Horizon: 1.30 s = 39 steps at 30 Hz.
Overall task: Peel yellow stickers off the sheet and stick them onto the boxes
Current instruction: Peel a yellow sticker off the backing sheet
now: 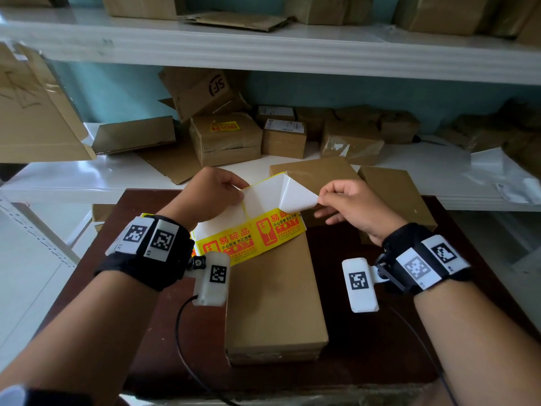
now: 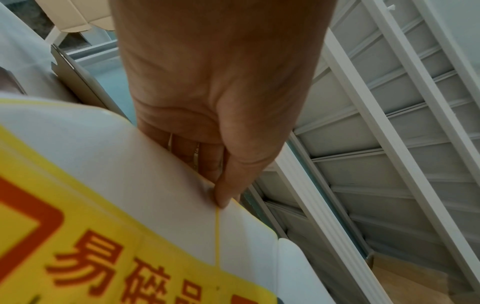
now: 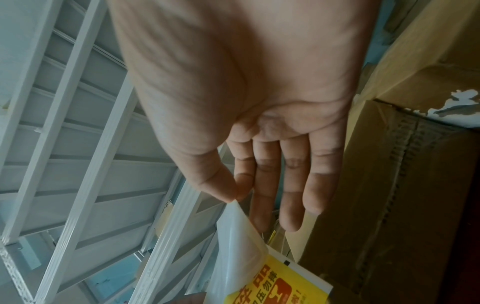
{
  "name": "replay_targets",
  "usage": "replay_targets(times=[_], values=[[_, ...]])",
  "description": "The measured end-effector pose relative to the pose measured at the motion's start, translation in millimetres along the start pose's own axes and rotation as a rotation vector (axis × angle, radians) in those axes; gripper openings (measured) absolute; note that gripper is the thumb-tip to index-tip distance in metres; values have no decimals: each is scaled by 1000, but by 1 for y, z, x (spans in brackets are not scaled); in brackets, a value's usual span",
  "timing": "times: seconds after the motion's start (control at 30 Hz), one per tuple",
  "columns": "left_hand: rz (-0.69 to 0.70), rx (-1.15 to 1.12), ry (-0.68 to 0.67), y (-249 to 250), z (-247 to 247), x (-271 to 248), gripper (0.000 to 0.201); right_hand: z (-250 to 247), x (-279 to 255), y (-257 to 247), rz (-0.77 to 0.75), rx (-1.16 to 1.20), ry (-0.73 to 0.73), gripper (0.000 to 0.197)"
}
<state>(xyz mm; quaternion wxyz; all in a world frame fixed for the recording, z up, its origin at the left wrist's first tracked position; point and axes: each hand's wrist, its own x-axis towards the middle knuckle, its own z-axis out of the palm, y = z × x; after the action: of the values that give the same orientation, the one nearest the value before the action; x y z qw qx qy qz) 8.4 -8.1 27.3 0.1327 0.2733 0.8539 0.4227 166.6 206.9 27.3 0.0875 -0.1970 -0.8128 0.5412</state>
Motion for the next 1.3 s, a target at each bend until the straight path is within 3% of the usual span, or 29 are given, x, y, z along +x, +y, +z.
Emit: replay_targets(times=[1.13, 1.3], values=[[-2, 80, 29, -6, -3, 1, 18, -5, 1, 0, 16, 36, 13, 17], [-19, 22, 11, -4, -1, 1, 17, -2, 3, 0, 2, 122, 135, 20]])
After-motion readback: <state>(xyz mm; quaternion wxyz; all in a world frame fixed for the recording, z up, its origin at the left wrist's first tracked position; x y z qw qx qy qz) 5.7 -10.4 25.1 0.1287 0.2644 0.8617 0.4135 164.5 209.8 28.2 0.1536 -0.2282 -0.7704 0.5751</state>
